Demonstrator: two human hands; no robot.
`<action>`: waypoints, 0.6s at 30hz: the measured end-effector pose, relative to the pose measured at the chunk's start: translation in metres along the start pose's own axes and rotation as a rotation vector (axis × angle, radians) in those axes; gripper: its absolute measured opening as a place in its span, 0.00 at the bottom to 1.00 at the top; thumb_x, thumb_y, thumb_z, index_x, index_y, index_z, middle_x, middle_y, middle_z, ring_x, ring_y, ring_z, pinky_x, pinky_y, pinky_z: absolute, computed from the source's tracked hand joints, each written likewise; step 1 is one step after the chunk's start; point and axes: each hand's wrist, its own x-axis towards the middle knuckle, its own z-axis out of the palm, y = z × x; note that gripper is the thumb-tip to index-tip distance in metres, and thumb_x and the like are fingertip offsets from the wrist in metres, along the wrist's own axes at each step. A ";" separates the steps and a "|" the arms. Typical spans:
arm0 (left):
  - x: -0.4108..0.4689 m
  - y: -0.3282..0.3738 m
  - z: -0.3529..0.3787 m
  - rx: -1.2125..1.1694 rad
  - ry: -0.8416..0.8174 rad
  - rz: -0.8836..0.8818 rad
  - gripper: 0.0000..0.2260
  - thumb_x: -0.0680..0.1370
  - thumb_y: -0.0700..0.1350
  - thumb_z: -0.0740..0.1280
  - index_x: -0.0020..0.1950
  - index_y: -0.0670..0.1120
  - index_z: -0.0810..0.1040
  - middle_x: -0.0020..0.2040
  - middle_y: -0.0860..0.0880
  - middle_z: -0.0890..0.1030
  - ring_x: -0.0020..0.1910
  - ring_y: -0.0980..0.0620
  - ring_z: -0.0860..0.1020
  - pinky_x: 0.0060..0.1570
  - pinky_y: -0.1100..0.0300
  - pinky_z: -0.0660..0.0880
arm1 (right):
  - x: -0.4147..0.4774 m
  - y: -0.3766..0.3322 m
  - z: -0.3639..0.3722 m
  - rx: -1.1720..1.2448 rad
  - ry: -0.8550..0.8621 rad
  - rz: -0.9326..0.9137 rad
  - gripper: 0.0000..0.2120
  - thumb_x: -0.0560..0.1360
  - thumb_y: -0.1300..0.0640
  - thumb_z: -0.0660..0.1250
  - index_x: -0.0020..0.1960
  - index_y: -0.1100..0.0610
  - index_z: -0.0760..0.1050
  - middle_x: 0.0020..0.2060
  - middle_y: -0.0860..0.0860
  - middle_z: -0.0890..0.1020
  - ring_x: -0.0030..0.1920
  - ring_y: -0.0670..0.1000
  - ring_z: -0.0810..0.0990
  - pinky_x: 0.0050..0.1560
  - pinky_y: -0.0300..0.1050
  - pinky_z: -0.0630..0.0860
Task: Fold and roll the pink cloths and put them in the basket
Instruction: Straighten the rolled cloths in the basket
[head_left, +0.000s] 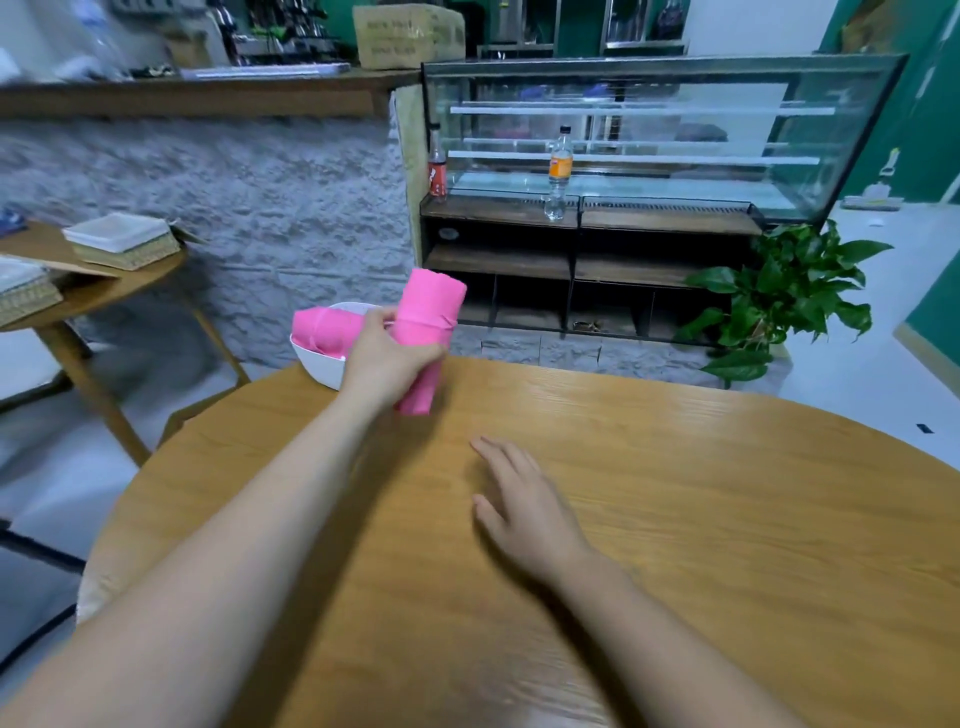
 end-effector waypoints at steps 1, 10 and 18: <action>0.017 0.005 -0.008 0.048 0.022 0.040 0.29 0.69 0.48 0.80 0.67 0.53 0.72 0.55 0.53 0.81 0.51 0.49 0.82 0.51 0.54 0.77 | 0.003 0.002 0.005 -0.014 -0.005 0.004 0.30 0.80 0.51 0.64 0.81 0.50 0.62 0.77 0.47 0.67 0.77 0.51 0.66 0.78 0.51 0.65; 0.143 0.016 -0.048 0.678 0.004 0.282 0.33 0.66 0.52 0.77 0.72 0.57 0.74 0.61 0.48 0.78 0.65 0.40 0.73 0.65 0.45 0.69 | 0.005 0.015 0.026 -0.156 0.029 0.052 0.18 0.82 0.50 0.61 0.71 0.50 0.71 0.66 0.45 0.74 0.66 0.49 0.72 0.70 0.48 0.71; 0.188 -0.025 -0.047 1.125 -0.148 0.347 0.29 0.73 0.50 0.74 0.74 0.62 0.74 0.65 0.45 0.71 0.67 0.39 0.68 0.68 0.41 0.62 | 0.002 0.017 0.029 -0.188 0.029 0.039 0.15 0.83 0.49 0.60 0.66 0.51 0.73 0.64 0.46 0.74 0.63 0.51 0.73 0.65 0.48 0.73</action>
